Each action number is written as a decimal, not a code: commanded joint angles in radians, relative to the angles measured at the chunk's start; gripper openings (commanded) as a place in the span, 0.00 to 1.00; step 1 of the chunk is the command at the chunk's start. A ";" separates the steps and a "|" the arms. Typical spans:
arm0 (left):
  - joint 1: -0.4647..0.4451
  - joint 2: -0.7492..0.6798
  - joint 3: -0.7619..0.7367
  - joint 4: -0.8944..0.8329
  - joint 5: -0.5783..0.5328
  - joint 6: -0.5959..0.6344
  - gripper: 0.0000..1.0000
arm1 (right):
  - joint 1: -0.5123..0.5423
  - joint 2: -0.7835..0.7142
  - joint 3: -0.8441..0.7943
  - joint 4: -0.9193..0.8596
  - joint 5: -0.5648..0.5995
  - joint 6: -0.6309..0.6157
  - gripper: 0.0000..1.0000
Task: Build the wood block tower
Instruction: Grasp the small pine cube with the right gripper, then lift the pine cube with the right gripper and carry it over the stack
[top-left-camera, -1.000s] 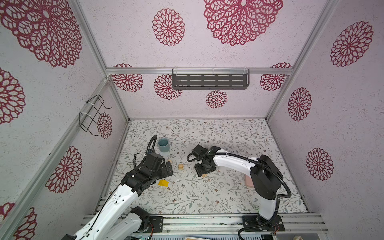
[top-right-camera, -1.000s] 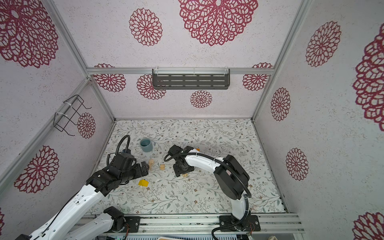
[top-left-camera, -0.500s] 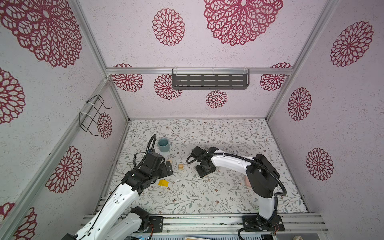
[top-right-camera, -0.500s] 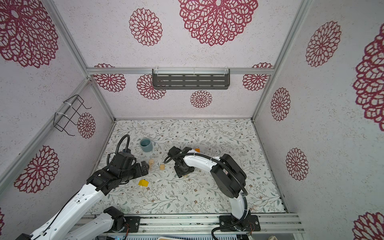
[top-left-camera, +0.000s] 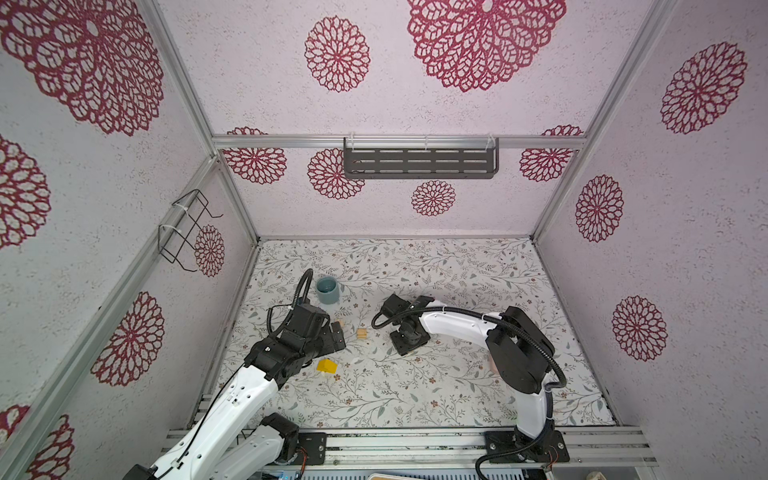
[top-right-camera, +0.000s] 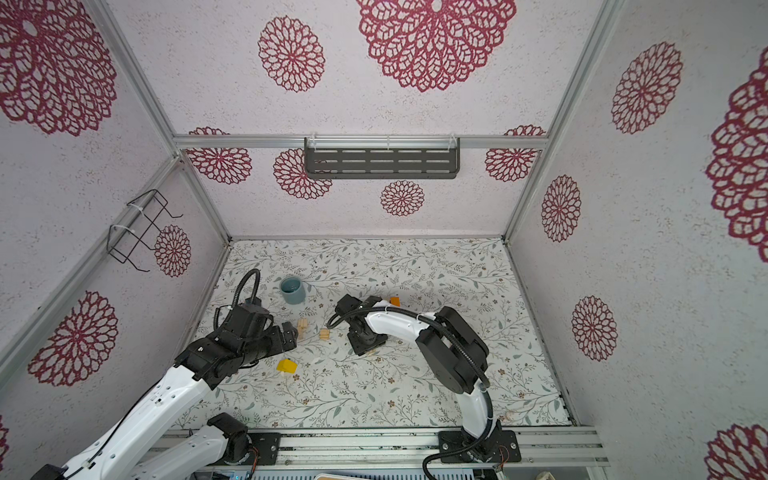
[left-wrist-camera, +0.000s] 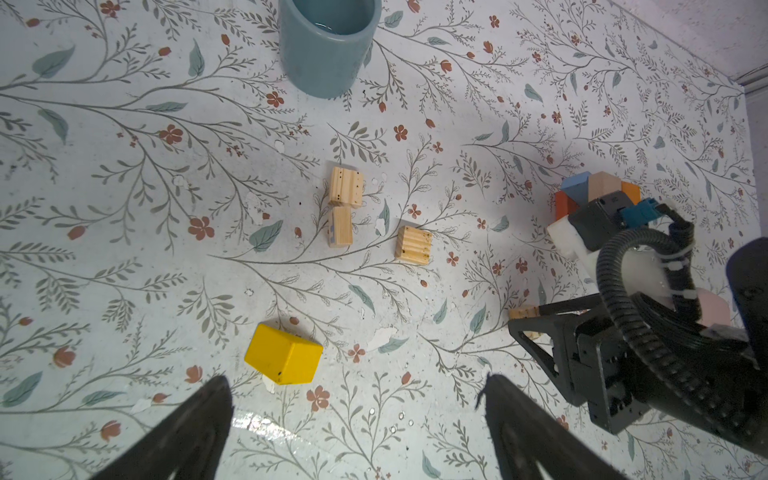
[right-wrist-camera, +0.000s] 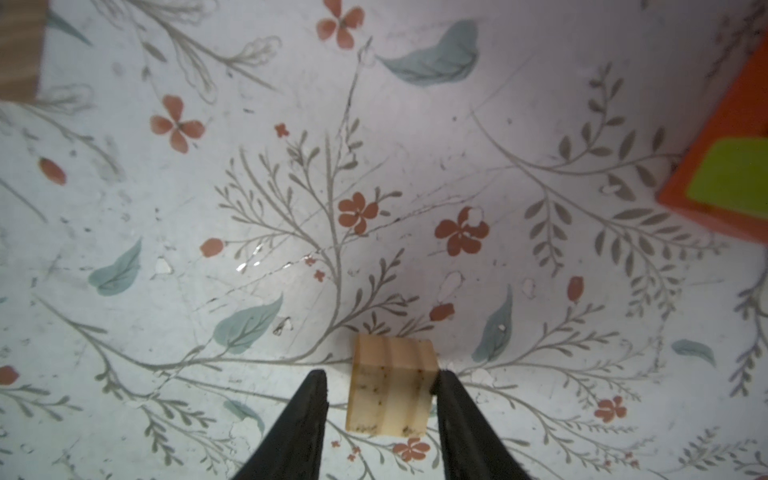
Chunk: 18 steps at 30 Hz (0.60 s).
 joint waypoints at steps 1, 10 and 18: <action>0.007 0.002 0.000 -0.001 -0.018 0.001 0.97 | 0.005 0.012 0.000 -0.008 -0.007 -0.008 0.45; 0.009 0.014 0.003 -0.002 -0.024 0.001 0.97 | 0.006 -0.019 -0.009 -0.013 0.003 0.001 0.31; 0.009 0.005 0.029 -0.019 -0.011 0.030 0.97 | 0.004 -0.109 0.013 -0.064 0.031 0.020 0.28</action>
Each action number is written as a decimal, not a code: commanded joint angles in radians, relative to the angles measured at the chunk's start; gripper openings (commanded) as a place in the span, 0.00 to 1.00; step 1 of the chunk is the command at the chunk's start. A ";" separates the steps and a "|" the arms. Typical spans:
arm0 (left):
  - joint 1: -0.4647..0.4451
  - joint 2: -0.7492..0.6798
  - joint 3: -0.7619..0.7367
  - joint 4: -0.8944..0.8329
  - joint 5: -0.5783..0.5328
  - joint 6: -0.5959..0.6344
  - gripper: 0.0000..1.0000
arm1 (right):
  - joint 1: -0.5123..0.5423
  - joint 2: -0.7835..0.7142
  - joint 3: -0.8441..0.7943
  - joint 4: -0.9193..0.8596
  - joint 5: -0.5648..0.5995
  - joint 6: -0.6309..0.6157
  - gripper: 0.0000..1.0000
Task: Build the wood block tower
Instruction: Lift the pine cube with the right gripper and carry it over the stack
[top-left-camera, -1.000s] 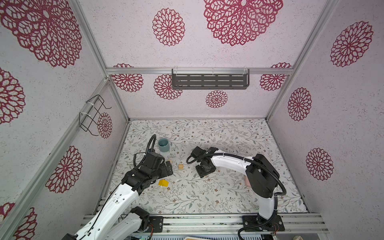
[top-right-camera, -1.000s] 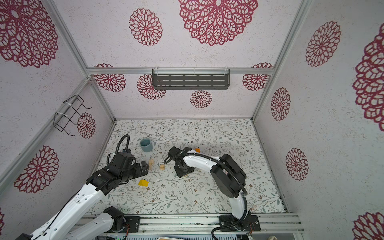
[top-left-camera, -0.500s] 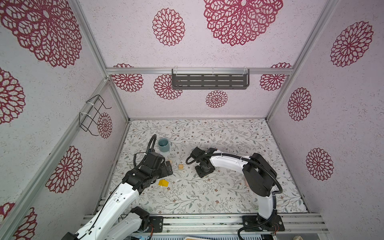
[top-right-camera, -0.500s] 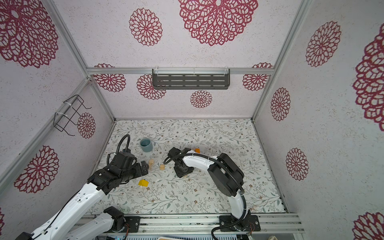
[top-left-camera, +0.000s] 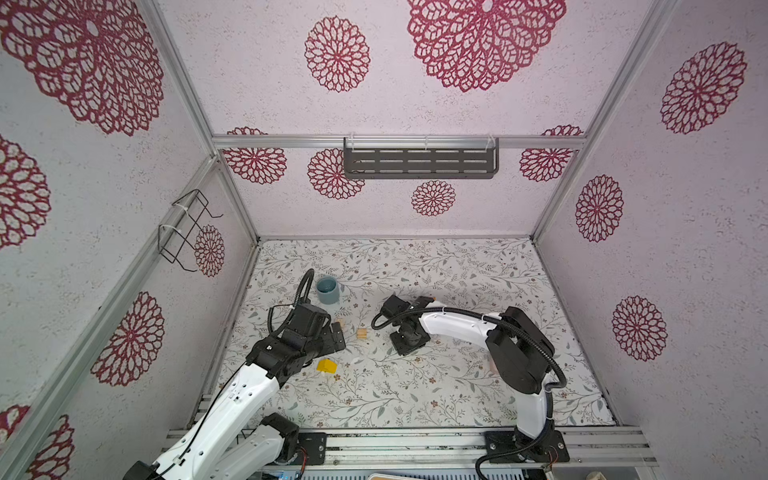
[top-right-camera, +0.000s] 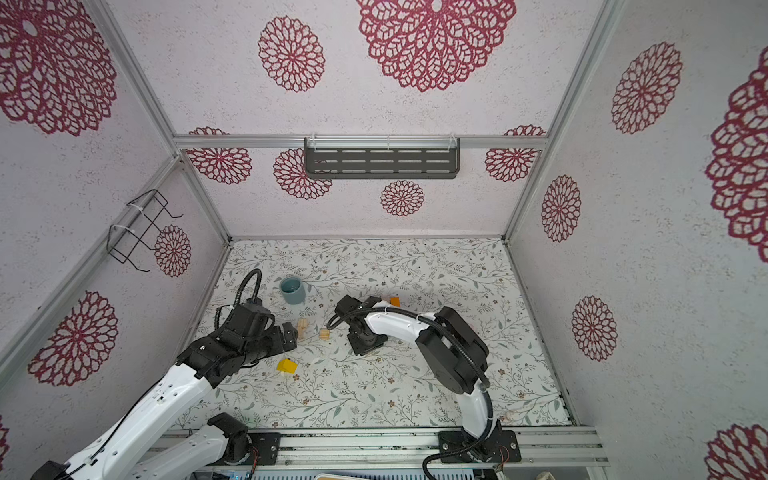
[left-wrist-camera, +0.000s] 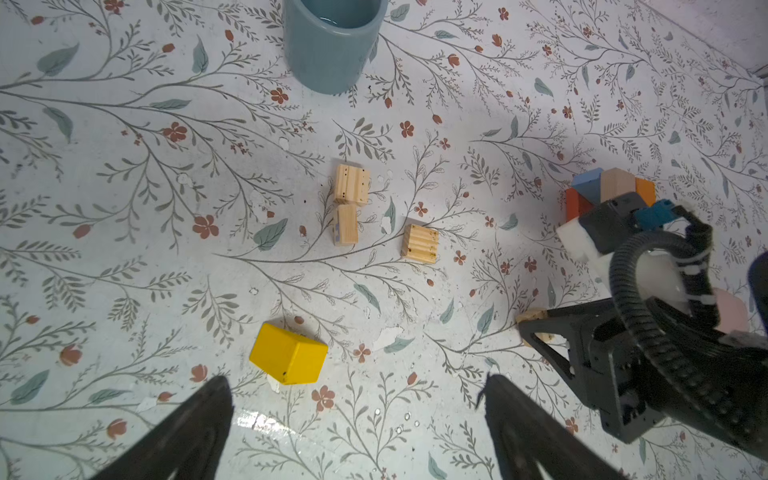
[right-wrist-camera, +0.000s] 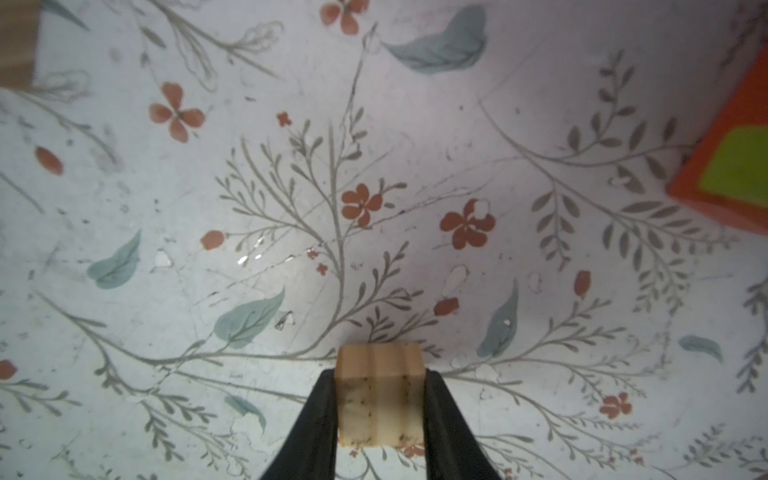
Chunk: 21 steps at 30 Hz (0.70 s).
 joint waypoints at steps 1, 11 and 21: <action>0.008 -0.010 0.037 -0.018 -0.006 0.025 0.97 | 0.001 -0.106 0.022 -0.061 0.028 0.021 0.28; 0.008 0.051 0.127 -0.026 -0.044 0.063 0.97 | -0.117 -0.209 0.061 -0.141 0.005 0.051 0.28; 0.023 0.171 0.170 0.013 -0.042 0.085 0.97 | -0.292 -0.193 0.123 -0.149 -0.008 0.021 0.28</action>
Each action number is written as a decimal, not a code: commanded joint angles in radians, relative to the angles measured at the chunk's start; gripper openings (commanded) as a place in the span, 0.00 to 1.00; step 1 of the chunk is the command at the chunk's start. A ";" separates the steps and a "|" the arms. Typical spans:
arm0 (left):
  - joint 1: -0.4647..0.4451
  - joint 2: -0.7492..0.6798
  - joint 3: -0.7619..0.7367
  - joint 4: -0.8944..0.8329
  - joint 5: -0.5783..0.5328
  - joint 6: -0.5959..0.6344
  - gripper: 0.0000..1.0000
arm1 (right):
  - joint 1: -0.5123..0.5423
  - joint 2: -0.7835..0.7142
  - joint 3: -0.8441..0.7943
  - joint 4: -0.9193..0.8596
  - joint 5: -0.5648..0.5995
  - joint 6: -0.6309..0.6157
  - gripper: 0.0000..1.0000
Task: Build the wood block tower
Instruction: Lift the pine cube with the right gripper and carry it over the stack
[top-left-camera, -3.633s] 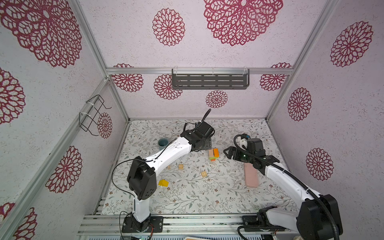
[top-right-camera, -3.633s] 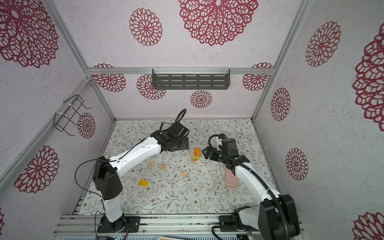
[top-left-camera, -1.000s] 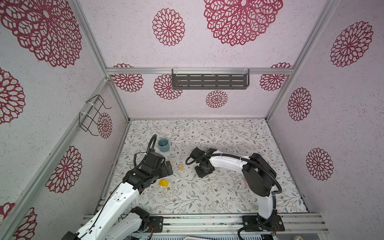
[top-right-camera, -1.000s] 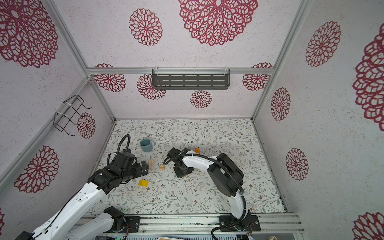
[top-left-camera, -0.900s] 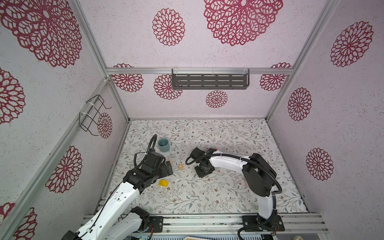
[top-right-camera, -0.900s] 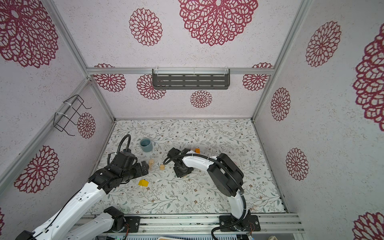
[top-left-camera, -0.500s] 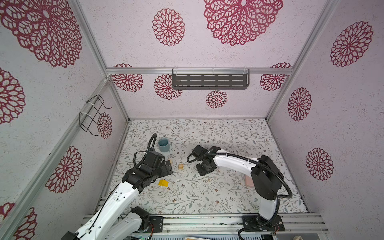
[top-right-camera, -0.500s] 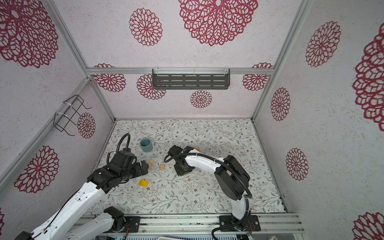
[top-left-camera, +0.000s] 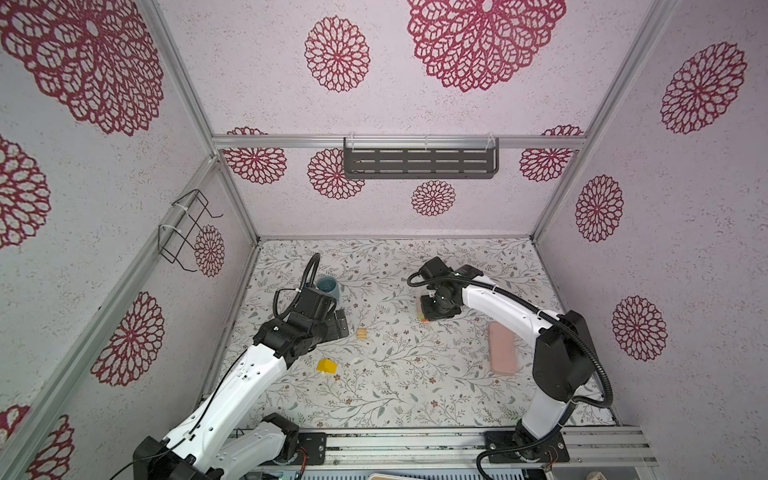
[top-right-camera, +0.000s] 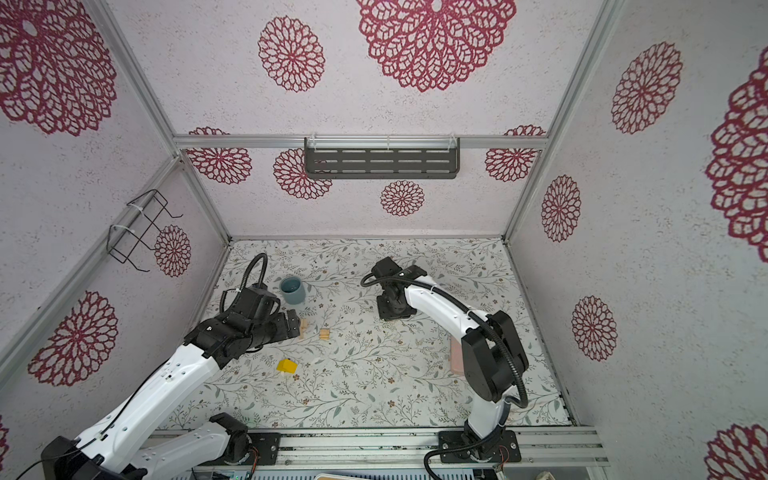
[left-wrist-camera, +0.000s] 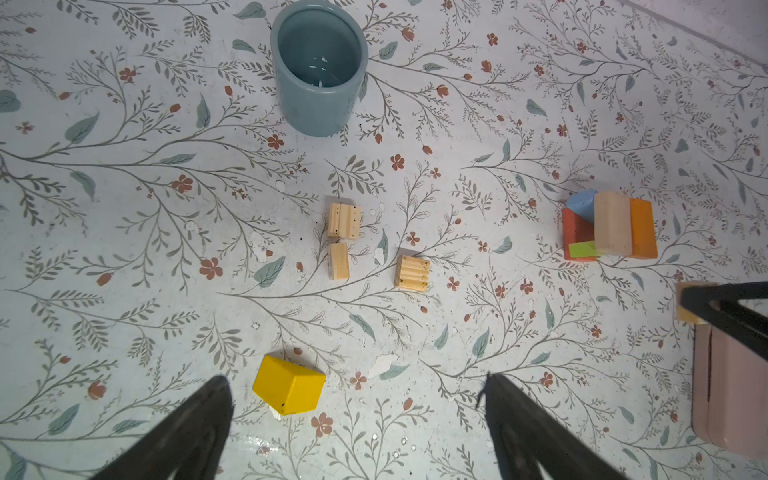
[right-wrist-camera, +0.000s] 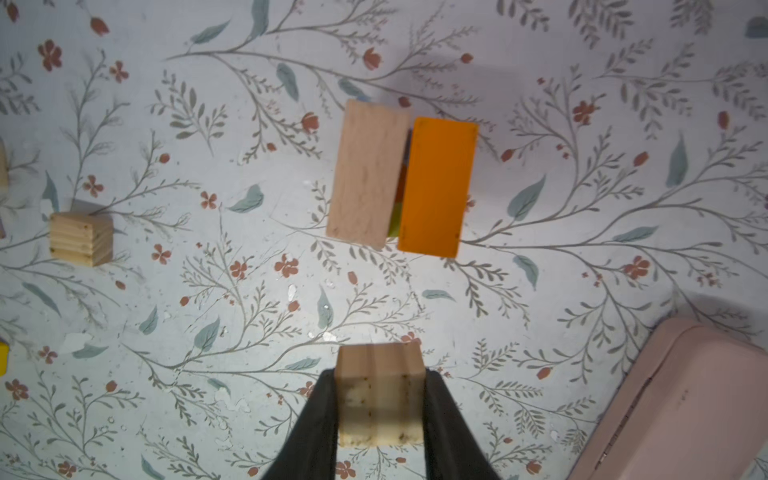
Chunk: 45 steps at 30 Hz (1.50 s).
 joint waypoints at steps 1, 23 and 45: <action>0.020 0.033 0.028 0.032 0.000 0.017 0.97 | -0.029 0.010 0.068 -0.026 -0.008 -0.002 0.28; 0.160 0.026 -0.020 0.079 0.134 0.060 0.97 | -0.059 0.263 0.328 -0.099 -0.002 -0.002 0.28; 0.180 0.017 -0.030 0.083 0.158 0.073 0.97 | -0.059 0.289 0.329 -0.100 0.022 0.011 0.28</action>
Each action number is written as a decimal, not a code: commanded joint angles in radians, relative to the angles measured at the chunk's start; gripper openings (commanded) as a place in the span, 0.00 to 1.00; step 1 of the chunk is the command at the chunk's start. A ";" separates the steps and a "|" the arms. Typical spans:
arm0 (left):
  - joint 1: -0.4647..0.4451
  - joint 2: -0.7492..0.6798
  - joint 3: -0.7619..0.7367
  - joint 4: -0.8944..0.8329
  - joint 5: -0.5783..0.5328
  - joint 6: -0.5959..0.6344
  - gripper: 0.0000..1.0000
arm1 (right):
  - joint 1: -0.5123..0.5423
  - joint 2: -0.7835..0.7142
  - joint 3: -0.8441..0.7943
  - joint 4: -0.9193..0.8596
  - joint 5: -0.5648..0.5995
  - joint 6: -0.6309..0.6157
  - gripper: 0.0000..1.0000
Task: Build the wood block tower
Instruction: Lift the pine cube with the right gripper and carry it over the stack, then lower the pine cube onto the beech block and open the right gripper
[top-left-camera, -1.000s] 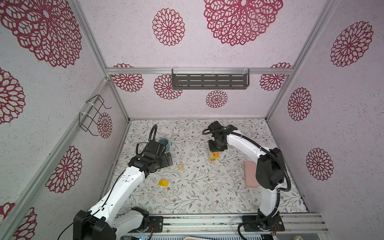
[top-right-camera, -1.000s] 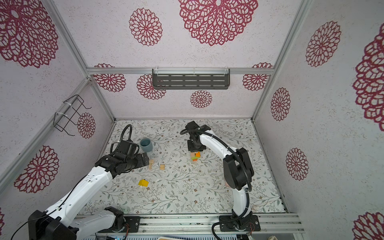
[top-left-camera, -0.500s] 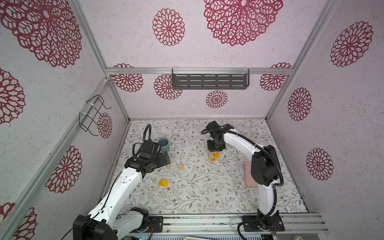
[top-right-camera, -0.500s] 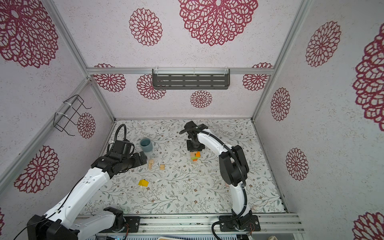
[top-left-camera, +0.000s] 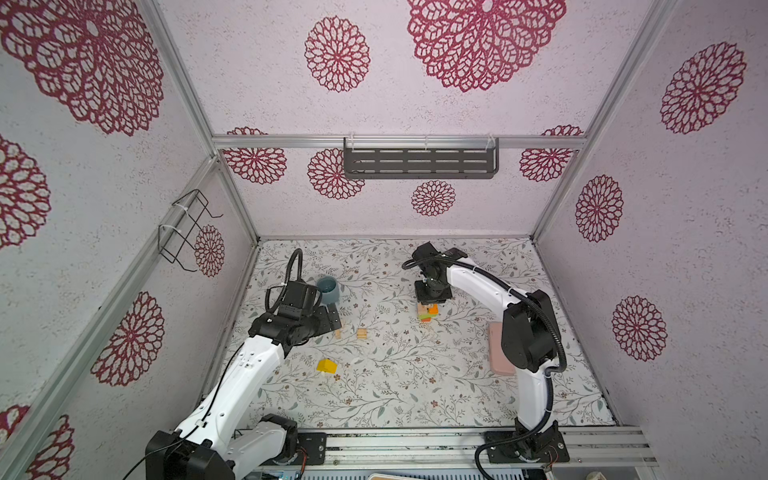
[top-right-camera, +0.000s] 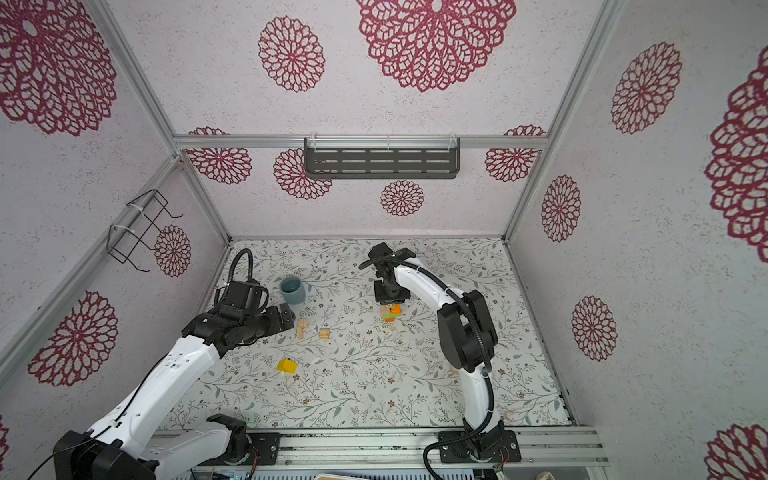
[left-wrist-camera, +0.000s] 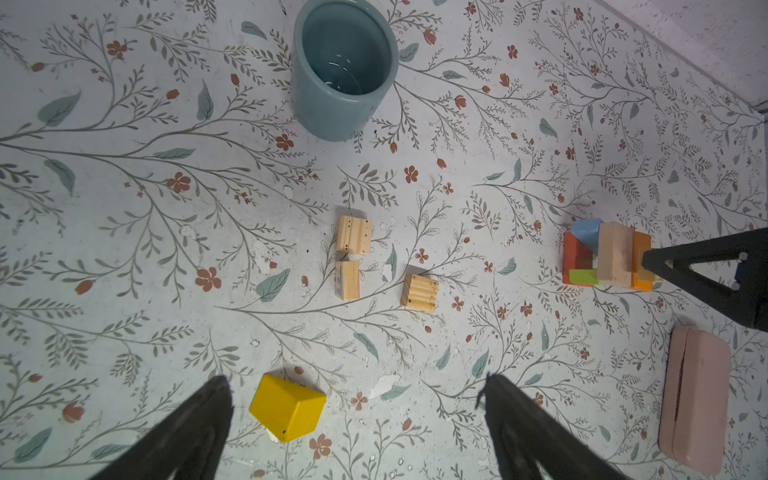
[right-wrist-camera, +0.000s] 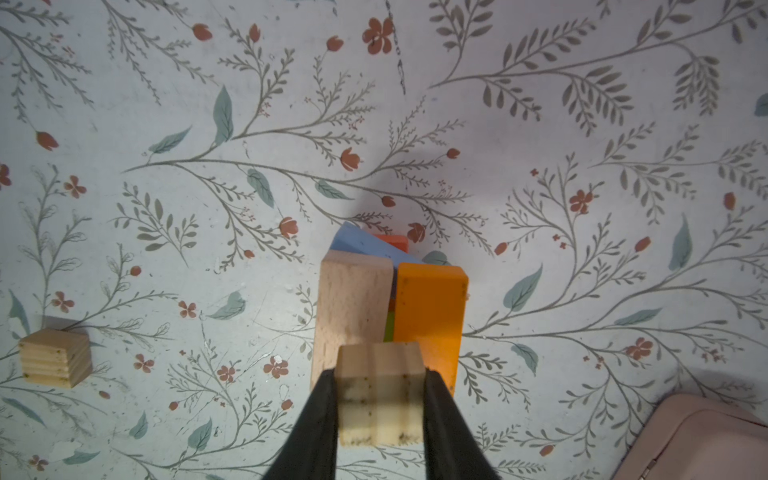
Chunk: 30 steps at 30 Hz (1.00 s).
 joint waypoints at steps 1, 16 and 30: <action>0.007 -0.021 -0.012 0.023 0.005 0.021 0.97 | -0.005 0.009 0.031 -0.021 0.019 0.018 0.28; 0.006 -0.031 -0.016 0.022 -0.001 0.023 0.97 | -0.010 0.017 0.036 -0.013 0.023 0.023 0.34; 0.007 -0.039 -0.016 0.026 0.007 0.029 0.97 | -0.018 0.021 0.042 0.003 0.014 0.030 0.31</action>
